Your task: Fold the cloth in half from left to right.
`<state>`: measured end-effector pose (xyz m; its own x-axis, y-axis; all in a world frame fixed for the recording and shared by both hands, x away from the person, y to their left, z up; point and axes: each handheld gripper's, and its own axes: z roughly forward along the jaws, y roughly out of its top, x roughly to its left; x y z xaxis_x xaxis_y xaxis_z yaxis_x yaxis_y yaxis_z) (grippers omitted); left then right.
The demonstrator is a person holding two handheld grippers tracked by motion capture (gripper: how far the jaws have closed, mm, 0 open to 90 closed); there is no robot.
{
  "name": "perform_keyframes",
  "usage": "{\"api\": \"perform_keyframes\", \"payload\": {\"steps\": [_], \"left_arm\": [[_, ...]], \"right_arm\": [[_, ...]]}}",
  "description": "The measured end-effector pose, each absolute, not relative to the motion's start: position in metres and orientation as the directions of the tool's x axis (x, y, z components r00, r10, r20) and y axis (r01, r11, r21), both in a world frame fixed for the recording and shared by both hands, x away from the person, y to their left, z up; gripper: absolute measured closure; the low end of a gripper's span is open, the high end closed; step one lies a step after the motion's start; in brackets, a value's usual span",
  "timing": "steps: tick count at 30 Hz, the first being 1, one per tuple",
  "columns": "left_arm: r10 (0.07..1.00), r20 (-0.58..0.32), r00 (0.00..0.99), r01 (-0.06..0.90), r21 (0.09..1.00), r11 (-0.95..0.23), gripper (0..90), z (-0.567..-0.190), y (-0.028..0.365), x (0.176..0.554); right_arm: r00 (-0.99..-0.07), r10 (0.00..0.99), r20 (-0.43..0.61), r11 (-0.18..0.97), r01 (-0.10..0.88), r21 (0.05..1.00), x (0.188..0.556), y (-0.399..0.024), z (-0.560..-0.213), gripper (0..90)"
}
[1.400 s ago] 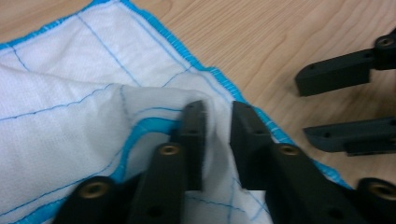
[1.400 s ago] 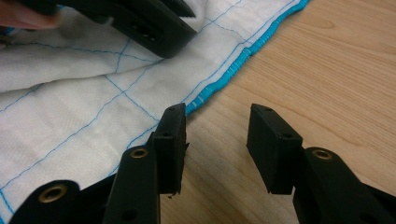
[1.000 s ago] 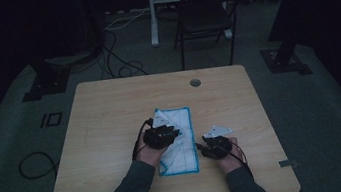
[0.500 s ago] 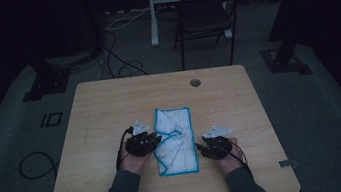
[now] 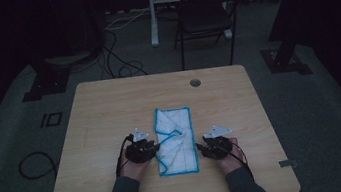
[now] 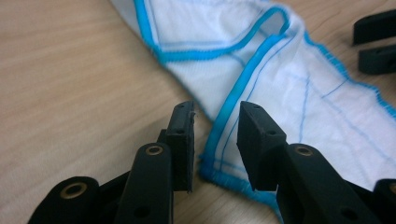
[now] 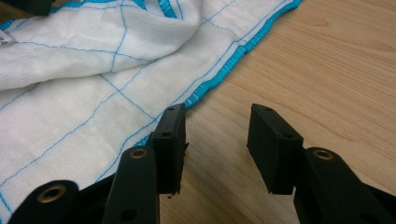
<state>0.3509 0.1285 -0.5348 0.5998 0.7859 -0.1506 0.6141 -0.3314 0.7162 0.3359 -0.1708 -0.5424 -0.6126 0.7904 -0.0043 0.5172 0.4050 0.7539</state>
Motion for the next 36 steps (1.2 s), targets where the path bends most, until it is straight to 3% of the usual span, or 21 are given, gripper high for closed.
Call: {"api": "perform_keyframes", "payload": {"steps": [15,21,24,36], "left_arm": [[0.77,-0.124,0.626,0.6,0.708,-0.373,66.7,-0.539,0.129,0.345],[0.772,-0.099,0.628,0.59,0.707,-0.39,75.4,-0.539,0.125,0.341],[0.772,-0.124,0.623,0.595,0.715,-0.366,85.4,-0.541,0.126,0.34],[0.776,-0.108,0.621,0.572,0.739,-0.355,88.7,-0.535,0.125,0.334]], "right_arm": [[-0.607,0.795,-0.005,0.398,0.514,0.76,0.335,-0.174,-0.54,56.9],[-0.606,0.795,-0.007,0.398,0.514,0.76,0.334,-0.174,-0.539,56.8],[-0.602,0.799,-0.01,0.395,0.512,0.763,0.332,-0.177,-0.537,56.7],[-0.559,0.829,-0.01,0.361,0.522,0.773,0.331,-0.196,-0.531,57.4]]}}
